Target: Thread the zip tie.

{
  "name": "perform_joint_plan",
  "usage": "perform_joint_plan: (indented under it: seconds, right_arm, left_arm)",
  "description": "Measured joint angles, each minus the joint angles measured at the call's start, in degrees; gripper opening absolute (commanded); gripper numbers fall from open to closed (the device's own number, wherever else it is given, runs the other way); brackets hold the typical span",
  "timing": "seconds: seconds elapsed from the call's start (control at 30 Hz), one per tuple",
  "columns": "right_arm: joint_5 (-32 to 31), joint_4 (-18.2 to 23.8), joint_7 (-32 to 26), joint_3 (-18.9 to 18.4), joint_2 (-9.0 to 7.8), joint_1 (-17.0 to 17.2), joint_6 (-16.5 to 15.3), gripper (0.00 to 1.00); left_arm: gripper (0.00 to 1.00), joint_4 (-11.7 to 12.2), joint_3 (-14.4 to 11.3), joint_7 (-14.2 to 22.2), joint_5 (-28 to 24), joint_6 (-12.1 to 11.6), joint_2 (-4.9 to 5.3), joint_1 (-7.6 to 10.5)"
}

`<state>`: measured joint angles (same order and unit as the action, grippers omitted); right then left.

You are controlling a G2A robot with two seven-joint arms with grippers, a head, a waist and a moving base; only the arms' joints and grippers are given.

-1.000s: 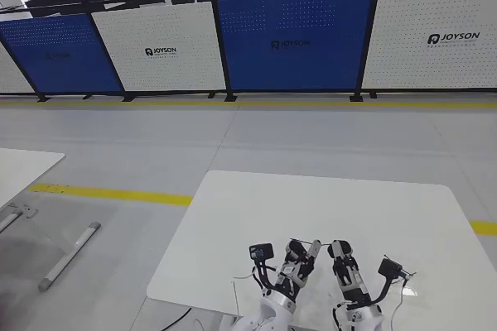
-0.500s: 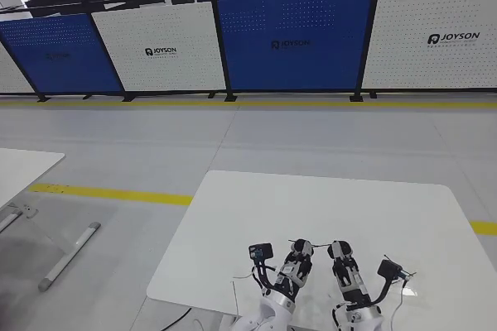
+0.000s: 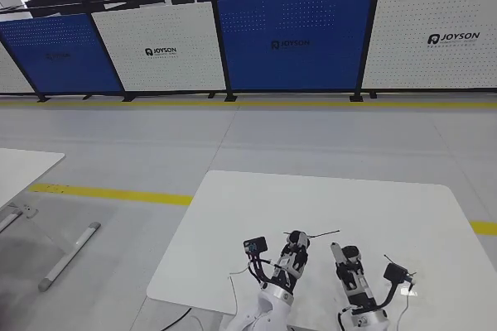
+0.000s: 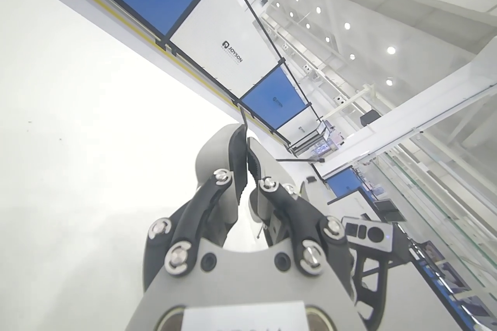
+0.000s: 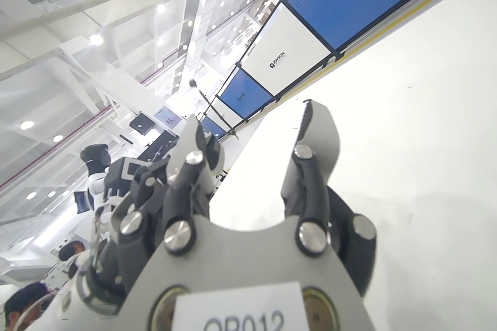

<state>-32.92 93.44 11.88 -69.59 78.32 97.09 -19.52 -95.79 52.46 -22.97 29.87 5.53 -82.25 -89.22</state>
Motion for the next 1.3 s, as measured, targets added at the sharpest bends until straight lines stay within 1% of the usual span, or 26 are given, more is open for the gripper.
perform_joint_plan:
  seconds: [0.1,0.3,0.37,0.47,0.5,0.57,0.6,0.63,0.7,0.77,0.93,1.1,1.2,1.3]
  right_arm:
    - [1.4,0.7,-1.0,-0.7,-0.22,0.8,0.0,1.0]
    - [1.3,0.7,-1.0,-0.7,-0.21,0.7,0.0,1.0]
    - [0.6,0.7,-0.8,-0.8,-0.23,0.5,0.6,1.0]
    - [-5.2,0.6,1.5,-0.5,-0.22,0.0,4.0,1.0]
    - [-7.3,0.4,1.9,-0.1,-0.15,-0.4,5.6,1.0]
    - [-10.4,-0.3,2.2,0.8,-0.03,-1.1,8.1,1.0]
    - [-12.7,-0.9,2.2,1.6,0.05,-1.7,10.0,1.0]
    - [-14.8,-1.4,2.0,2.2,0.12,-2.3,11.5,1.0]
    - [-18.7,-2.1,2.0,3.3,0.24,-3.1,13.9,1.0]
    - [-18.7,-2.1,2.0,3.3,0.23,-3.1,14.0,1.0]
    - [-18.5,-2.1,1.8,3.3,0.2,-3.1,13.7,1.0]
    - [-24.1,-3.7,-0.3,4.1,-0.05,-4.4,13.3,1.0]
    - [-24.6,-4.0,0.8,4.1,0.02,-4.6,14.2,1.0]
    - [-24.6,-4.0,0.9,4.1,0.03,-4.6,14.2,1.0]
  left_arm:
    - [0.0,-1.7,0.2,1.8,0.9,-0.3,0.26,-0.66]
    - [0.0,-1.8,0.2,2.0,1.1,-0.5,0.29,-0.69]
    - [0.0,-1.9,0.2,2.0,1.0,-0.5,0.28,-0.7]
    - [0.0,-3.2,0.8,2.0,-3.0,-0.1,0.06,-1.13]
    - [0.0,-3.9,1.3,1.5,-4.7,0.1,-0.02,-1.32]
    - [0.0,-4.6,1.6,0.4,-6.6,-0.1,-0.13,-1.72]
    - [0.0,-5.0,1.7,0.3,-7.6,-0.3,-0.17,-1.99]
    - [0.0,-5.3,1.7,0.6,-8.3,-0.5,-0.18,-2.19]
    - [0.0,-5.8,1.4,3.0,-10.2,-0.8,-0.18,-2.44]
    - [0.0,-5.8,1.4,3.6,-10.5,-0.9,-0.16,-2.45]
    - [0.0,-5.7,1.5,3.3,-10.2,-0.9,-0.15,-2.37]
    - [0.0,-4.8,0.8,2.6,-6.9,-0.1,-0.14,-1.98]
    - [0.0,-4.8,0.6,2.4,-5.8,0.6,-0.15,-1.98]
    - [0.0,-4.8,0.6,2.4,-5.8,0.7,-0.15,-1.98]
